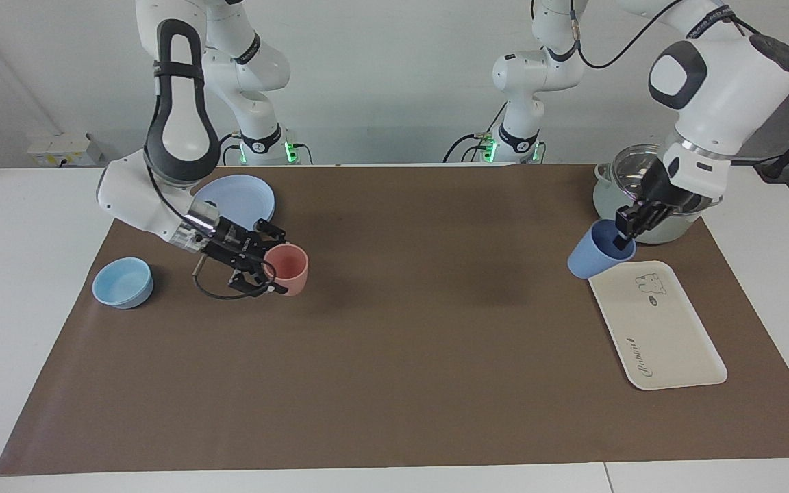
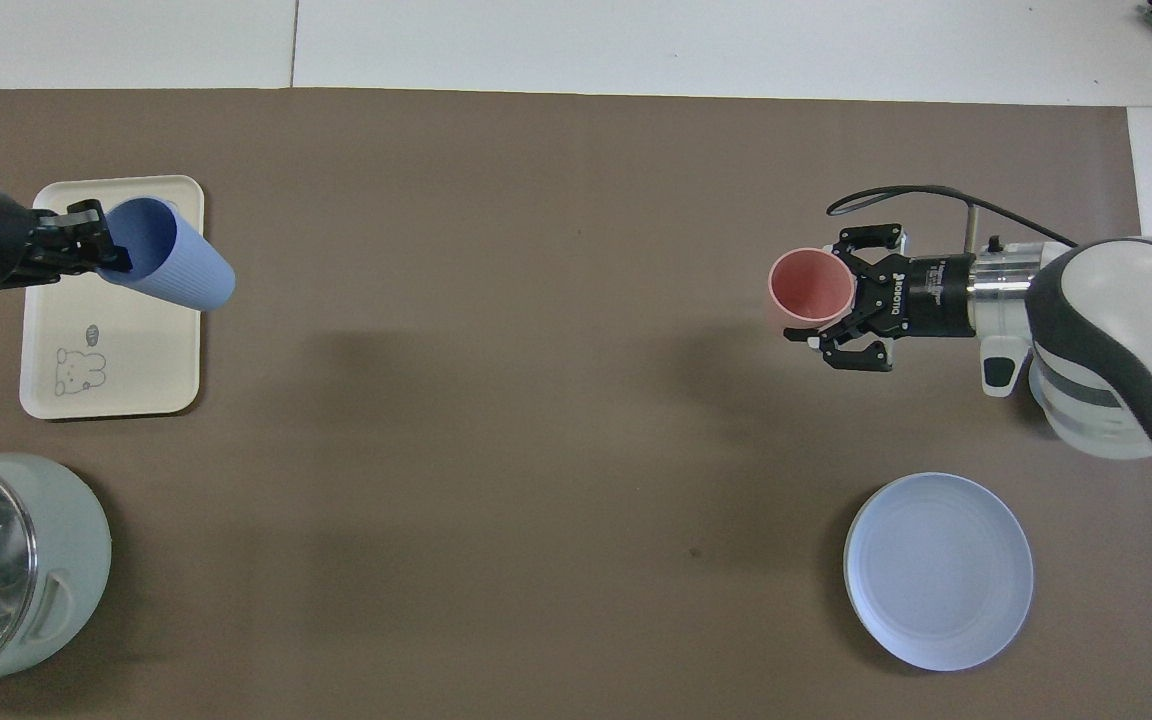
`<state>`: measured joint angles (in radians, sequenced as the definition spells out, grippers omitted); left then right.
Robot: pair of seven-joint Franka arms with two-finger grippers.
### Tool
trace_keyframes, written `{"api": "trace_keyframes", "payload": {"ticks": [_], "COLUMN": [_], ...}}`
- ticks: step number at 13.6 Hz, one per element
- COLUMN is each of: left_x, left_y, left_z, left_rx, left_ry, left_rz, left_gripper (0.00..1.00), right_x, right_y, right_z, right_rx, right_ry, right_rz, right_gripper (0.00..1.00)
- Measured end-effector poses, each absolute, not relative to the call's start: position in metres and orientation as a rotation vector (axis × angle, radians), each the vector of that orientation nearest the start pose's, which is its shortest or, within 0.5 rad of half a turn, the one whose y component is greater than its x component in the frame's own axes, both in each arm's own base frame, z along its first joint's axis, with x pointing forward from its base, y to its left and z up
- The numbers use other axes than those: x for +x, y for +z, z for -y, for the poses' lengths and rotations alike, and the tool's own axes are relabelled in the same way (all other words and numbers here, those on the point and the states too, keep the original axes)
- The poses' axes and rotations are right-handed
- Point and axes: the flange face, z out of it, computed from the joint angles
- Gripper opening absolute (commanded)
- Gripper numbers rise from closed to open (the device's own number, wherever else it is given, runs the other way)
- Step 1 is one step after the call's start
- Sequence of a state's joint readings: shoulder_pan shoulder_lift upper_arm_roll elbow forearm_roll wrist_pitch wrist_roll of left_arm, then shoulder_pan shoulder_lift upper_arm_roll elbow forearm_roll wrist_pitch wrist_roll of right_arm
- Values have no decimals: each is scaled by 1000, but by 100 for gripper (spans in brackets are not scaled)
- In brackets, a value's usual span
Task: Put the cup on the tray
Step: 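Carry the blue cup to the tray while the right gripper lowers, then release the blue cup on the tray while the right gripper opens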
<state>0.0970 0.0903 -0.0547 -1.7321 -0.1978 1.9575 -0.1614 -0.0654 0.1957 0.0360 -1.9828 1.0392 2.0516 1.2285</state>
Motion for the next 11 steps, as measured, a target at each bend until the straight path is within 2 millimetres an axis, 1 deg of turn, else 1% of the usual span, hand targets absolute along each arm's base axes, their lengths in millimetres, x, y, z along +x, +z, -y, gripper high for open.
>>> {"api": "trace_keyframes", "payload": {"ticks": [2,3,4,5,7,8,9,11], "left_x": [618,622,623,624,623,622,619,616], "left_y": [490,471,453,440,424,418,410,392], "left_z": [-77,-103,-124,-139,-160,-164,-166,-160], "left_rx": [-3315,-3311,-3308,-3310,-3309,-3300,-3292,-3279], "left_ry": [-244,-259,-264,-262,-287,-311,-325,-357], "left_rz": [372,342,301,265,169,136,121,99], "left_gripper": [0,0,0,0,0,0,0,0], "right_x": [593,591,590,589,589,590,591,592], "right_y": [364,354,340,325,298,289,284,279], "right_z": [11,28,44,54,66,68,69,70], "right_rx": [-1430,-1429,-1439,-1451,-1458,-1458,-1462,-1470], "right_ry": [752,753,750,750,762,768,771,770], "right_rz": [-1868,-1860,-1845,-1831,-1828,-1829,-1826,-1818], "right_gripper": [0,0,0,0,0,0,0,0]}}
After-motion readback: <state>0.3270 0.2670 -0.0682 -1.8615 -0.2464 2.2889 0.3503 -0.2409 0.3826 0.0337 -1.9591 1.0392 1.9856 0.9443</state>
